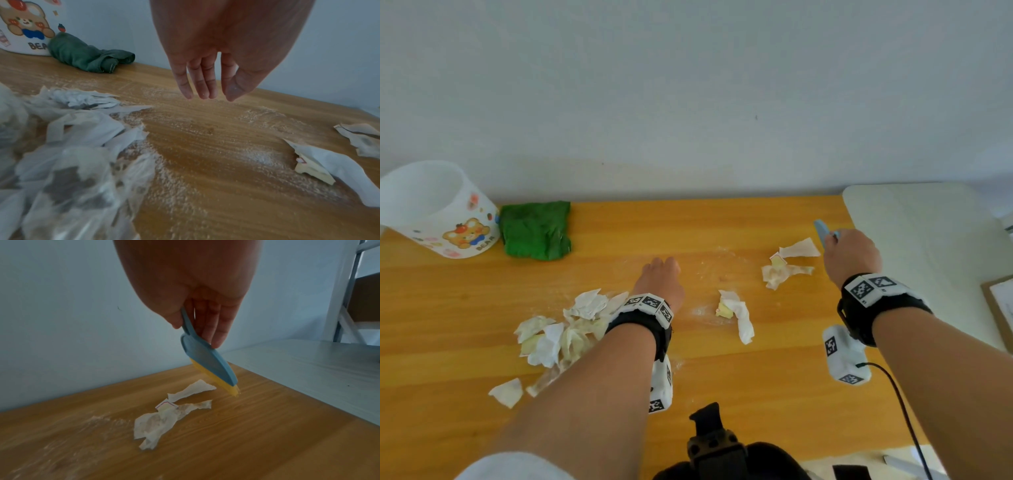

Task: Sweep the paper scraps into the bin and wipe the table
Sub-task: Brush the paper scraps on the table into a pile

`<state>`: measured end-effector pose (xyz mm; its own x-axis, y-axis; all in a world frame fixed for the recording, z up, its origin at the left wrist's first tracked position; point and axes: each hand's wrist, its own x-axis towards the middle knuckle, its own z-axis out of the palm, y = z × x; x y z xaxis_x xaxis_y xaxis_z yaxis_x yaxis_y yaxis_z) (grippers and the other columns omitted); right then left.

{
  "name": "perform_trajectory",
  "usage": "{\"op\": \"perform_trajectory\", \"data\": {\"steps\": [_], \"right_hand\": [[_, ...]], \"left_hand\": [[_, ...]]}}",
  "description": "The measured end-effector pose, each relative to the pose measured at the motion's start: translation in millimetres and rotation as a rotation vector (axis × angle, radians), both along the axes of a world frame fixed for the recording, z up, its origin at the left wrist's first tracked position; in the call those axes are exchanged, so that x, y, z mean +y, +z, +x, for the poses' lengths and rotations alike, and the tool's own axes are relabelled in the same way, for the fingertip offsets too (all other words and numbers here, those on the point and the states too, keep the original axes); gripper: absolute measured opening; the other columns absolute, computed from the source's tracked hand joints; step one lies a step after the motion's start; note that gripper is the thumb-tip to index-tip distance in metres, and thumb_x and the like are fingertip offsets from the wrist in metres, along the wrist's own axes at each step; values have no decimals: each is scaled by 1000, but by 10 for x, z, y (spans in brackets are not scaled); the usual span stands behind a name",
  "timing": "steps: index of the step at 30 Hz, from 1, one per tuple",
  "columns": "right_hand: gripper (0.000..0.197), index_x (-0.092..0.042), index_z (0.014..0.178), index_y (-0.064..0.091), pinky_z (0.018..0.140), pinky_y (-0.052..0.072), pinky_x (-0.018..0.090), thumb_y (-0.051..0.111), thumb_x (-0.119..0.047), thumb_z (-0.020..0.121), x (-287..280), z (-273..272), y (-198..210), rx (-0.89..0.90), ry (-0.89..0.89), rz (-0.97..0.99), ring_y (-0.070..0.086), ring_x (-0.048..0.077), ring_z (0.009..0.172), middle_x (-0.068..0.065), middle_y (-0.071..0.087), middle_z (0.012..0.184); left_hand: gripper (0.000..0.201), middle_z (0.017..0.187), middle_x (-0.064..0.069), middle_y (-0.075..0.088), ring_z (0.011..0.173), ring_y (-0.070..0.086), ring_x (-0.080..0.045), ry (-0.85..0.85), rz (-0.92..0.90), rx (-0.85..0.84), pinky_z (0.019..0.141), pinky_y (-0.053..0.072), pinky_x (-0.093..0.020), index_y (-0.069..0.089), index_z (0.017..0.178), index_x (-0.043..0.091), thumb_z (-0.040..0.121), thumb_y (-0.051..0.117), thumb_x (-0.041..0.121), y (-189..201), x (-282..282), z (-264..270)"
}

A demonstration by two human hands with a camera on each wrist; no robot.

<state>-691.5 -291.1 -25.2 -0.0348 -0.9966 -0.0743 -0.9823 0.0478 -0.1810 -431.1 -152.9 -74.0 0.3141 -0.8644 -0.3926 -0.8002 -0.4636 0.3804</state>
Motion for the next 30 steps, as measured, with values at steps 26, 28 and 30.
{"op": "perform_trajectory", "data": {"steps": [26, 28, 30], "right_hand": [[24, -20, 107, 70, 52, 35, 27, 49, -27, 97, 241, 379, 33, -240, 348, 250, 49, 16, 67, 6, 62, 95], [24, -21, 109, 69, 50, 36, 27, 49, -27, 97, 268, 338, 72, -235, 292, 178, 51, 18, 65, 4, 62, 88], [26, -20, 110, 69, 51, 38, 28, 47, -27, 98, 287, 296, 82, -200, 233, 122, 53, 20, 63, 6, 62, 84]], "left_hand": [[32, 133, -6, 43, 125, 40, -24, 19, 21, -17, 94, 43, -34, 51, 125, 16, 95, 44, 5, 65, -69, 15], [32, 132, -6, 43, 124, 41, -24, 21, 20, -12, 94, 43, -34, 51, 124, 16, 95, 44, 5, 65, -23, 40], [32, 132, -6, 43, 123, 41, -24, 25, 23, -7, 93, 44, -34, 51, 124, 17, 95, 45, 5, 64, 29, 73]]}}
